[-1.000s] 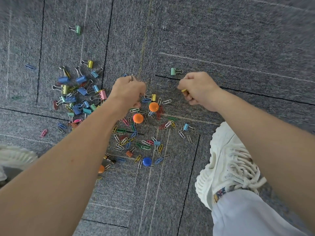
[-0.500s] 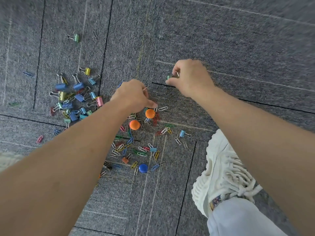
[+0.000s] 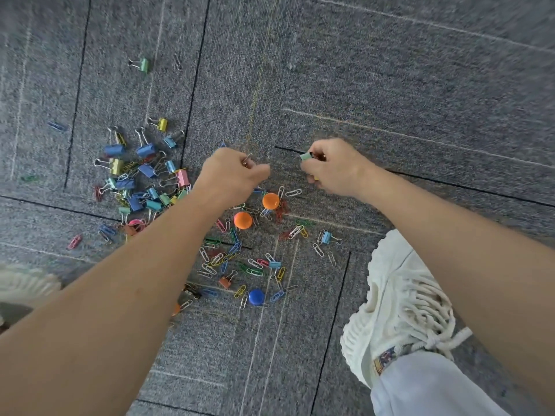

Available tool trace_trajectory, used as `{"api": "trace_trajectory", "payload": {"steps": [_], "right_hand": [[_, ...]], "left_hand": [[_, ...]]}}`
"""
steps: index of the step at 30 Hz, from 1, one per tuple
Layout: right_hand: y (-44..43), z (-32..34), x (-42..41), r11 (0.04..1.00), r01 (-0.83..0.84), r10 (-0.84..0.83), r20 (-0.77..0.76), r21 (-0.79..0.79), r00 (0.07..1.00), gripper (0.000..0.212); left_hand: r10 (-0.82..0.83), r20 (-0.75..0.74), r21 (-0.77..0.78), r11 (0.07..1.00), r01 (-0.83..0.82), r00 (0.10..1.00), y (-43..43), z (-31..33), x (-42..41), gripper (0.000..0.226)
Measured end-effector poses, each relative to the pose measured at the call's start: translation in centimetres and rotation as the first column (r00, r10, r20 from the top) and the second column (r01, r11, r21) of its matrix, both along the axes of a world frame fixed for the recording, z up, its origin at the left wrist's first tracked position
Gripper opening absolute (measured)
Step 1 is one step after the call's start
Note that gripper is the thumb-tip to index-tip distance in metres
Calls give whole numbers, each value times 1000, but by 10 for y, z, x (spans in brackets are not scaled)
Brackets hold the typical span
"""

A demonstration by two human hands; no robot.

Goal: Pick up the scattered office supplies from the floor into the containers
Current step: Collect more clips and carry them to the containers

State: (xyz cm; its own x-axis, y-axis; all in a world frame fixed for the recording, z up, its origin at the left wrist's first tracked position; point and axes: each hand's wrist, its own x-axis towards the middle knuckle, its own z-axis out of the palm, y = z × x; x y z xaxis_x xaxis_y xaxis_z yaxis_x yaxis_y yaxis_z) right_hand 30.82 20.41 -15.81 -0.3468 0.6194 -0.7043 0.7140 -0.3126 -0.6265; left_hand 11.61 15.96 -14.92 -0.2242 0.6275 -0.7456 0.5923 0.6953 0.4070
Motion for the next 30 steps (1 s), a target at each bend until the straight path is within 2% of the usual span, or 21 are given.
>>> {"api": "trace_trajectory", "payload": {"steps": [2, 3, 5, 7, 10, 13, 16, 19, 22, 26, 28, 30], "right_hand": [[-4, 2, 1, 994, 77, -82, -60, -82, 995, 11], [-6, 3, 1, 993, 82, -88, -65, -85, 994, 10], [-7, 4, -1, 998, 36, -38, -37, -57, 999, 15], [-8, 3, -7, 999, -12, 12, -11, -42, 1000, 19], [-9, 5, -19, 998, -7, 5, -47, -58, 999, 14], [-11, 9, -35, 981, 81, -108, -143, -179, 984, 22], [-15, 16, -52, 900, 180, -269, -179, -397, 946, 19], [-21, 33, -71, 786, 213, -373, -171, -580, 912, 16], [-25, 69, -93, 762, 189, -370, -176, -620, 912, 18], [-32, 152, -126, 853, 179, -312, -204, -490, 928, 28], [-41, 205, -145, 921, 156, -234, -187, -358, 954, 30], [-54, 261, -162, 993, 41, -56, -136, -110, 989, 26]], "left_hand": [[241, 148, -30, 971, -239, 959, -7, 3, -10, 30], [373, 221, -58, 928, -369, 901, -11, 6, -15, 29], [591, 373, -131, 797, -590, 715, -16, 13, -22, 16], [685, 473, -211, 698, -684, 554, -22, 17, -30, 9], [717, 551, -259, 633, -729, 427, -32, 16, -42, 12], [719, 602, -294, 603, -741, 346, -39, 16, -50, 15], [703, 657, -383, 624, -681, 275, -45, 18, -65, 4], [682, 699, -461, 660, -594, 215, -50, 36, -89, 8], [643, 722, -410, 696, -589, 256, -55, 73, -118, 14], [491, 708, -149, 807, -572, 508, -69, 149, -158, 25], [411, 667, -11, 839, -544, 622, -81, 194, -174, 27], [337, 587, 141, 853, -503, 736, -96, 242, -186, 28]]}}
